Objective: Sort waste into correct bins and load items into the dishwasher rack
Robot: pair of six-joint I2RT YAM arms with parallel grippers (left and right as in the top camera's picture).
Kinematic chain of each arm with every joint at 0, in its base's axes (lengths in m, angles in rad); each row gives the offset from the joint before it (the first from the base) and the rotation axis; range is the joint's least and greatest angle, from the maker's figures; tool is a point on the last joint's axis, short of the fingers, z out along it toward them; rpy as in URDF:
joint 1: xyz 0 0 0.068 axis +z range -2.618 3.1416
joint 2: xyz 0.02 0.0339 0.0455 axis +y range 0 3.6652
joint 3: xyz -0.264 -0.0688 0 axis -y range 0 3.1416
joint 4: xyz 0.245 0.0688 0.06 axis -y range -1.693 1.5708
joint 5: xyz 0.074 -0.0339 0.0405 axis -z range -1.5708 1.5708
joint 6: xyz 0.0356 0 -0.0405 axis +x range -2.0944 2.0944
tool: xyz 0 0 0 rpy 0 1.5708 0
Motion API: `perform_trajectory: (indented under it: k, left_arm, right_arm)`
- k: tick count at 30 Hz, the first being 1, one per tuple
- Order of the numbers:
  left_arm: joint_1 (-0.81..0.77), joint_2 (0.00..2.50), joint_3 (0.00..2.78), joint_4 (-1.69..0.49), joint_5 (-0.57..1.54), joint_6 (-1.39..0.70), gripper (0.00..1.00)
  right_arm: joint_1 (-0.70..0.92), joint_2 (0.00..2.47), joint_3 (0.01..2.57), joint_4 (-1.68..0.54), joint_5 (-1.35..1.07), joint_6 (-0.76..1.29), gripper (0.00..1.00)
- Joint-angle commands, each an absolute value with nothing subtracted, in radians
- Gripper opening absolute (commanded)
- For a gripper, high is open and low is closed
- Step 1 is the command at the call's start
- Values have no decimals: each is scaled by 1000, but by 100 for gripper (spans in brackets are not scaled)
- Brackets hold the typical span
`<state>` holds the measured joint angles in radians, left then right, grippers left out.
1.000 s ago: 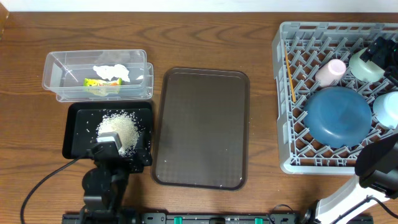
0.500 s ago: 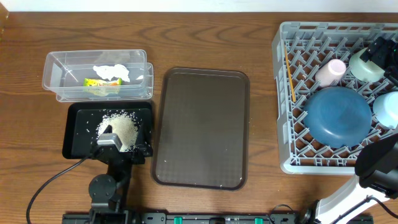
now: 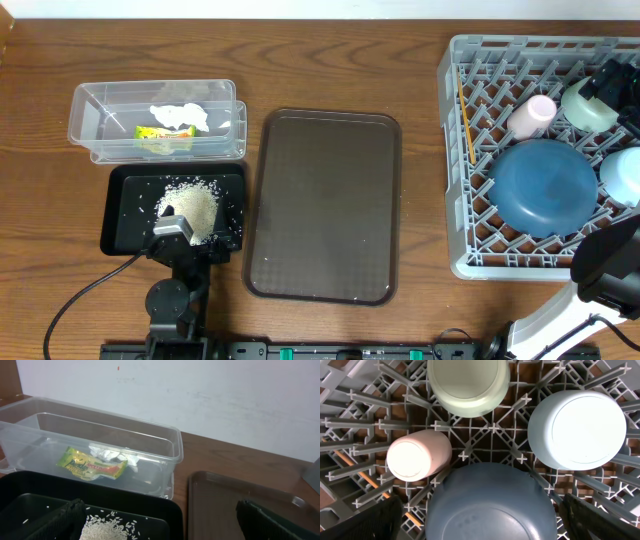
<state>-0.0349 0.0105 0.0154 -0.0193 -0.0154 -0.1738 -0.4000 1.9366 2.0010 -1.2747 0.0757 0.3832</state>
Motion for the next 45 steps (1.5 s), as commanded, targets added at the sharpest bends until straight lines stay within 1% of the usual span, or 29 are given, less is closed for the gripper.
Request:
perform_trajectory:
  k: [1,39,45]
  left_arm:
    - [-35,2,4,-67,-61,-150,98]
    - [-35,4,4,-67,-61,-150,98]
    - [-35,4,4,-67,-61,-150,98]
  right_arm:
    - [-412,1930,2001,-1275,78,396,99]
    - [-411,1932,2000,-1275,78,396,99]
    - [-412,1829,2000,-1275,78,396,99]
